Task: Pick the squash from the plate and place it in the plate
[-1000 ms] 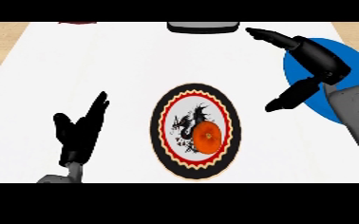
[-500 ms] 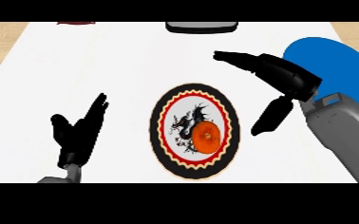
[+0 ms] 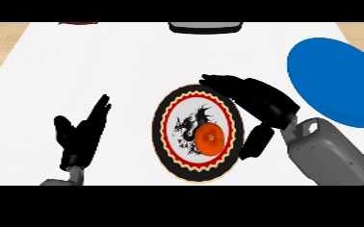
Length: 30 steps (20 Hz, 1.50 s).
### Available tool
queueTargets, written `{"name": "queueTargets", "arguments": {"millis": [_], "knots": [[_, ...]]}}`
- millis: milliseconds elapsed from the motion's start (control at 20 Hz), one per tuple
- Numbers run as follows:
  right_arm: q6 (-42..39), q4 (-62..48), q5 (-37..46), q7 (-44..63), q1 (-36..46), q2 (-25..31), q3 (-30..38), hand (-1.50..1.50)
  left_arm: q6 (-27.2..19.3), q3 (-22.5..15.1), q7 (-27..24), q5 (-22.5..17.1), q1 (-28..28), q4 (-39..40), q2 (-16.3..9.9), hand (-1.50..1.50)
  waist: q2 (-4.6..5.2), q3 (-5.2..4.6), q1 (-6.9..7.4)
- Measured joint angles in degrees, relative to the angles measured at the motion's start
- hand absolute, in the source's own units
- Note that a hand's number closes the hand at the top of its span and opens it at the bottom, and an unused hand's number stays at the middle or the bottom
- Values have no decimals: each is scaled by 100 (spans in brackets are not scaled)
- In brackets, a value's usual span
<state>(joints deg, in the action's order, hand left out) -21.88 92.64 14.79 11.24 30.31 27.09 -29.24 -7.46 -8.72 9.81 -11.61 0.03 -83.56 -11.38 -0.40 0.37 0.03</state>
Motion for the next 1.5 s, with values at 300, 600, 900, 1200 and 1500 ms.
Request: {"name": "queueTargets", "arguments": {"millis": [300, 600, 900, 1200, 1500], "knots": [[-148, 185, 388, 163, -417, -327, -224, -150, 105, 59, -79, 53, 84, -46, 24, 0, 2, 3, 5], [-122, 91, 926, 152, -603, -691, -260, -150, 149, 121, -19, 124, 40, -32, 89, 0, 3, 6, 12], [-125, -78, 1531, 288, -555, -913, -285, -150, 99, 102, -13, 247, 0, 9, 239, 0, 2, 7, 14], [-30, -315, 2068, 60, -804, -1088, -346, -150, 166, 180, 154, 275, 60, -131, 222, 0, 10, -1, 18], [-7, -984, 2489, -168, -693, -1461, -384, 150, 165, 188, 265, 363, 20, -155, 303, 0, 15, -2, 32]]}}
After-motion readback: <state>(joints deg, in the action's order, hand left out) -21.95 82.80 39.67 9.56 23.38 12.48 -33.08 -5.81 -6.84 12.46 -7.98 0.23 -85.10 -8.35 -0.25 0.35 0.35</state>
